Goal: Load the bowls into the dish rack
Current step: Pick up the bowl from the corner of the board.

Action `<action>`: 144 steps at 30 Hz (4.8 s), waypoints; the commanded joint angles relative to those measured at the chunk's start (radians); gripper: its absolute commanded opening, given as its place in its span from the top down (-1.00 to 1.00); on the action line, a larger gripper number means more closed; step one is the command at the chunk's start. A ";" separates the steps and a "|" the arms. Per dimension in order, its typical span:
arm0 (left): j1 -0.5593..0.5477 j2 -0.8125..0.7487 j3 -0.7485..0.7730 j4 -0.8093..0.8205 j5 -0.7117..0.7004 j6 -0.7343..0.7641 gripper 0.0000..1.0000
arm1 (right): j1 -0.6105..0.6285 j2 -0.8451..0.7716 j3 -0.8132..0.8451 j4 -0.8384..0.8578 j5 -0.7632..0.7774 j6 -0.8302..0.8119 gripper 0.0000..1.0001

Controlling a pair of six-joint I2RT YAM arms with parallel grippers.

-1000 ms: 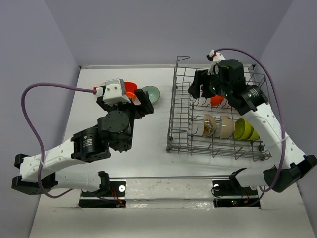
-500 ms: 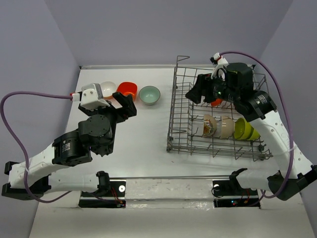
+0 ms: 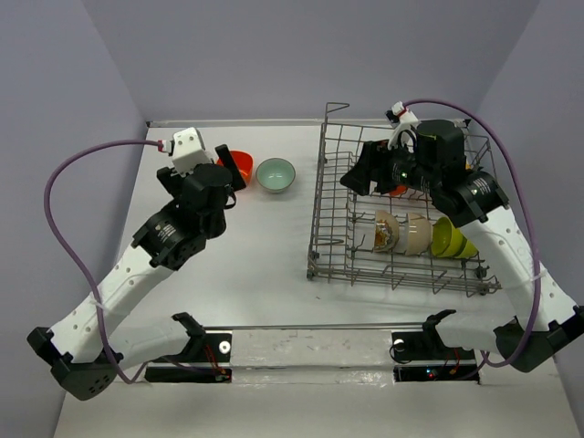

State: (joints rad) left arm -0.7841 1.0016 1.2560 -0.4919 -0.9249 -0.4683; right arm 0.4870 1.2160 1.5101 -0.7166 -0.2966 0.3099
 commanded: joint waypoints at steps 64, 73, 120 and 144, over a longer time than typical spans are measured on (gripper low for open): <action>0.845 0.905 0.191 0.335 0.566 -0.242 -0.76 | 0.010 -0.144 -0.120 0.078 -0.041 0.034 -0.63; 0.845 0.959 0.197 0.380 0.581 -0.211 -0.73 | 0.010 -0.148 -0.134 0.082 -0.049 0.034 -0.64; 0.898 0.852 0.079 0.444 0.650 -0.162 1.00 | 0.010 -0.116 -0.097 0.068 -0.045 0.028 -0.67; 0.778 0.345 0.196 0.169 0.730 -0.029 1.00 | 0.010 -0.119 -0.050 0.039 0.119 0.015 -0.67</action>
State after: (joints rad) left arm 0.0635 1.4361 1.3491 -0.2722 -0.2192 -0.5716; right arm 0.4870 1.1103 1.4055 -0.6888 -0.2417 0.3363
